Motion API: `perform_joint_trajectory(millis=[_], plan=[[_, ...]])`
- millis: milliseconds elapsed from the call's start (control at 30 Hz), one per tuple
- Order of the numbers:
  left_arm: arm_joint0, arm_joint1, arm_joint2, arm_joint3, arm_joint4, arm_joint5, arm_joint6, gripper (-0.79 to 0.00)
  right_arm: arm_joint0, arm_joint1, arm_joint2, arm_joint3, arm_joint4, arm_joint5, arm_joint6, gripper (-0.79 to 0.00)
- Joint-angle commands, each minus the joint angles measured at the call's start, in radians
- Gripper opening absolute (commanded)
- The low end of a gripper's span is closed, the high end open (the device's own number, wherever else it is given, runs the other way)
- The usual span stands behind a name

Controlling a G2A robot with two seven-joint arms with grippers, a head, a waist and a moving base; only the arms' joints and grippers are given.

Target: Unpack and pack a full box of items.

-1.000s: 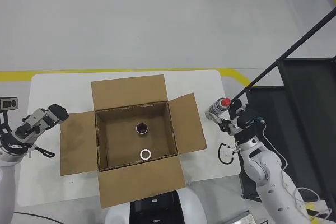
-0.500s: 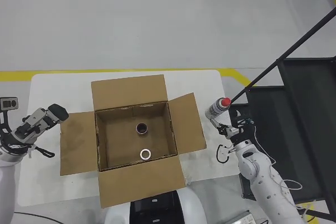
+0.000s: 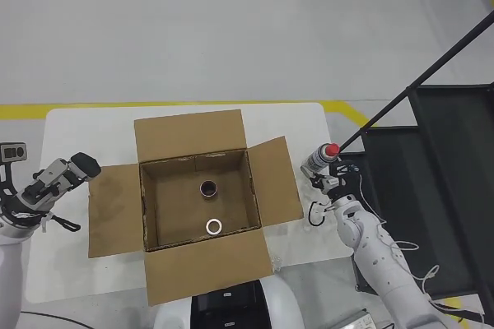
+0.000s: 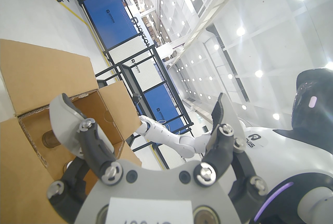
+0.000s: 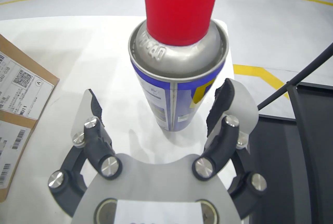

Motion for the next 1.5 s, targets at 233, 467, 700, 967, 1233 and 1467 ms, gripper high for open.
perform_joint_trajectory(millis=[233, 467, 700, 967, 1233, 1467], plan=[[0.0, 0.0, 0.0, 0.0, 0.0, 0.0, 0.0, 0.0, 0.074, -0.016, -0.029, 0.078, -0.002, 0.016, -0.045, -0.465], [0.0, 0.0, 0.0, 0.0, 0.0, 0.0, 0.0, 0.0, 0.099, -0.025, -0.033, 0.118, 0.024, 0.007, -0.079, -0.785], [0.0, 0.0, 0.0, 0.0, 0.0, 0.0, 0.0, 0.0, 0.047, -0.017, 0.023, 0.008, 0.077, -0.084, -0.218, -0.785], [0.0, 0.0, 0.0, 0.0, 0.0, 0.0, 0.0, 0.0, -0.163, 0.022, 0.193, -0.491, 0.028, -0.143, -0.218, -0.785], [0.0, 0.0, 0.0, 0.0, 0.0, 0.0, 0.0, 0.0, -0.258, 0.039, 0.201, -0.869, 0.002, -0.294, 0.062, -0.785], [0.0, 0.0, 0.0, 0.0, 0.0, 0.0, 0.0, 0.0, -0.228, 0.034, 0.068, -0.97, 0.014, -0.257, 0.354, -0.785]])
